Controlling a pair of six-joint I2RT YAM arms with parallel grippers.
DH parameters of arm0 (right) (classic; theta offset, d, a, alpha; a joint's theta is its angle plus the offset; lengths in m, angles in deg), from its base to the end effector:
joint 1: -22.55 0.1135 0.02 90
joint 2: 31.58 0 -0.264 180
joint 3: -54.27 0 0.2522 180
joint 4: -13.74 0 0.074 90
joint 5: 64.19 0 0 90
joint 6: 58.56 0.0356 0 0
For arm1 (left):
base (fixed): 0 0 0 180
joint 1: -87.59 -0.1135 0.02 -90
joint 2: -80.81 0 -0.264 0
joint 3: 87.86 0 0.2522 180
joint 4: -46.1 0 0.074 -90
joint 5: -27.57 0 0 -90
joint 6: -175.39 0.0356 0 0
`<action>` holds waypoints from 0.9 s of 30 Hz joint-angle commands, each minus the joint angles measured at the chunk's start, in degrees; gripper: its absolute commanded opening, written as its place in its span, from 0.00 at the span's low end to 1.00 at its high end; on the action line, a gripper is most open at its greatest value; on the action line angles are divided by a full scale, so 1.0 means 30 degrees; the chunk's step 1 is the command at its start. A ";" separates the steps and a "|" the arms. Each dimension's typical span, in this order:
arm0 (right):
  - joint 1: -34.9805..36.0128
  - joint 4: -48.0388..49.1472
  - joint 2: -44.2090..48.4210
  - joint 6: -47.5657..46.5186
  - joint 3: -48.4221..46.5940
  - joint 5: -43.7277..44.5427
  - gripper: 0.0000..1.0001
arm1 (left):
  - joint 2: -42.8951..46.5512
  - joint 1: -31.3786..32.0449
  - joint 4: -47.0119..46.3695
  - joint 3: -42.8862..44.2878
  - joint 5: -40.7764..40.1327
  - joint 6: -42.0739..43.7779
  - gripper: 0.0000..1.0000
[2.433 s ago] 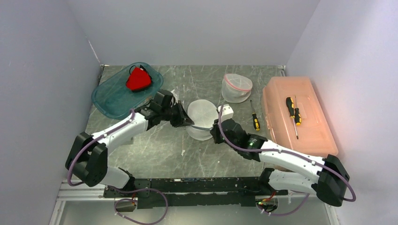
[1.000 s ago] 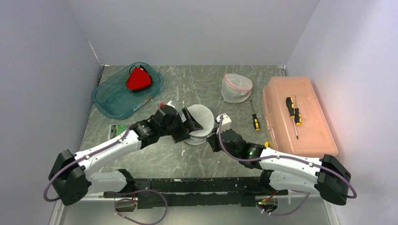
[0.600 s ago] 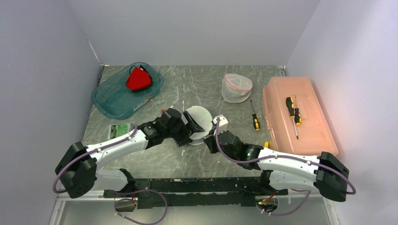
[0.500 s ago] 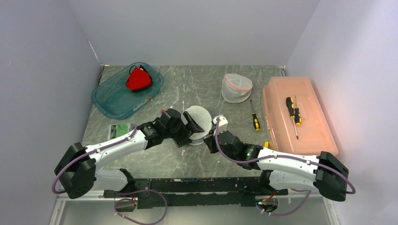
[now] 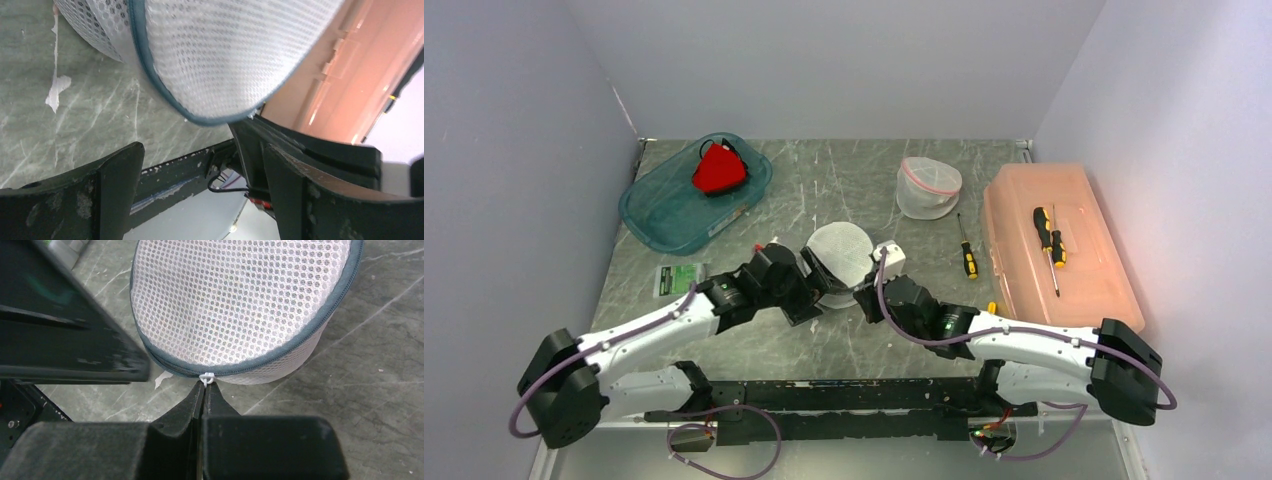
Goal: Unzip the laundry bag and remove the bra
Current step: Unzip the laundry bag at the center of the board.
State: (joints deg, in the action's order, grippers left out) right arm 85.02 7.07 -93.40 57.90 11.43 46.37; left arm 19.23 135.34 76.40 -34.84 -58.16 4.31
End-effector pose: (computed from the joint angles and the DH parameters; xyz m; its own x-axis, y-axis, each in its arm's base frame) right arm 0.1177 0.1987 0.2177 -0.4839 -0.0257 -0.8748 -0.5232 0.8098 0.2656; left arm 0.1520 -0.1713 0.2394 -0.8332 -0.5480 -0.0746 -0.2963 0.5561 -0.7765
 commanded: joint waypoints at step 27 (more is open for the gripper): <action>-0.2882 -0.1954 0.1520 0.0403 0.0198 -0.0070 0.00 | -0.3821 -0.4648 -0.3599 0.1916 0.5073 0.5757 0.03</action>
State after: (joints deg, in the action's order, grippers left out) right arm 78.69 3.44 -91.76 59.14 11.34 46.20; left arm 7.73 123.49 65.30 -31.49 -47.31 13.47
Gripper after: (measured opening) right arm 0.015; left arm 0.056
